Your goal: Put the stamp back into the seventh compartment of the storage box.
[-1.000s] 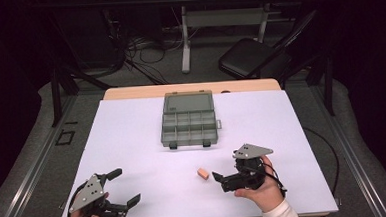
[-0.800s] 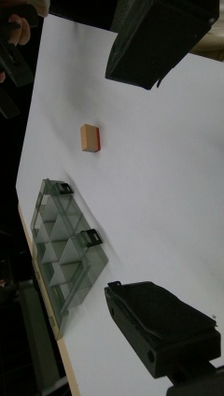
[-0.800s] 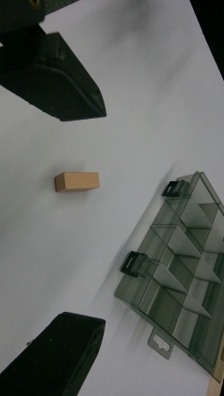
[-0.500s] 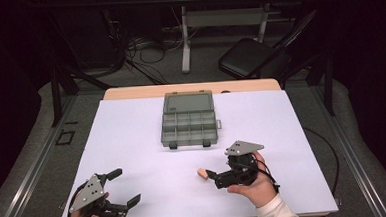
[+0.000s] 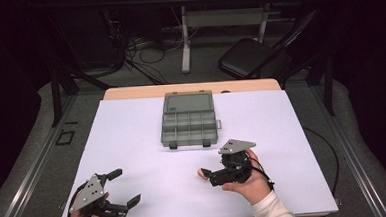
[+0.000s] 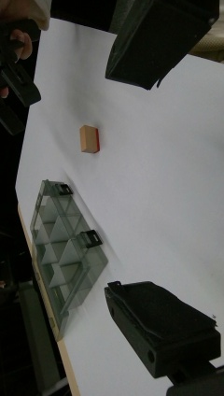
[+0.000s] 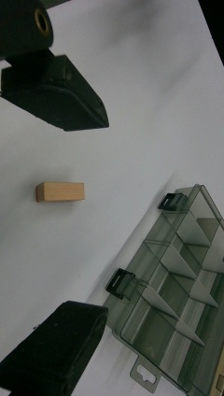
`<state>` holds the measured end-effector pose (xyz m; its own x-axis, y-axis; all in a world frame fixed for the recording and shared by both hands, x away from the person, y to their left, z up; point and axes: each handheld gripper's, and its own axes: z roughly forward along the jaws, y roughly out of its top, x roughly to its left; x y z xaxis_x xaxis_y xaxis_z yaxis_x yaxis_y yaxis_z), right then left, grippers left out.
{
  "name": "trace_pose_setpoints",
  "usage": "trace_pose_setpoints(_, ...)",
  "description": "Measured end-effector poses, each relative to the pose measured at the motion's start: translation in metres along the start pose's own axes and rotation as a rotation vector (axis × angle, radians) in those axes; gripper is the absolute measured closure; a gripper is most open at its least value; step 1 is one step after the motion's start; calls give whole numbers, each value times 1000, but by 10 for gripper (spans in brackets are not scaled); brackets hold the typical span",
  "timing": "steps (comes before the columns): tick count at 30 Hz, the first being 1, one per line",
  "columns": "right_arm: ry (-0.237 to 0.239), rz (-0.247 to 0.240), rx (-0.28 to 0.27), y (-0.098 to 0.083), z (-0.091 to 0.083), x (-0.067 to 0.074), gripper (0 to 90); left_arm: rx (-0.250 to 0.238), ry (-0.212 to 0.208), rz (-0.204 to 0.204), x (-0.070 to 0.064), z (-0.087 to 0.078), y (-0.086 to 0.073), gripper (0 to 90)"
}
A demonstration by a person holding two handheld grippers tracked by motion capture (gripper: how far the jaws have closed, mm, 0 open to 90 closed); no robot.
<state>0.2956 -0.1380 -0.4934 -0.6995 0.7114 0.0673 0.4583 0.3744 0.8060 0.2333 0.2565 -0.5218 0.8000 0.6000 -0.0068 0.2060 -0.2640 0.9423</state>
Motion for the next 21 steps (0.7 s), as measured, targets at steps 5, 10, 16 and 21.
trace_pose_setpoints(5, -8, -8, 18, 0, 4, 0, 143, 1, 5, 2, 0, 1, 0, 7)
trace_pose_setpoints(10, -9, -23, 33, 0, 8, 1, 155, 1, 4, 3, 0, 1, 0, 7)
trace_pose_setpoints(16, -19, -48, 43, -1, 13, 3, 203, -1, 6, 2, -1, 1, 0, 7)
trace_pose_setpoints(21, -28, -58, 50, -3, 18, 5, 245, 1, 2, 2, -1, 1, 0, 8)
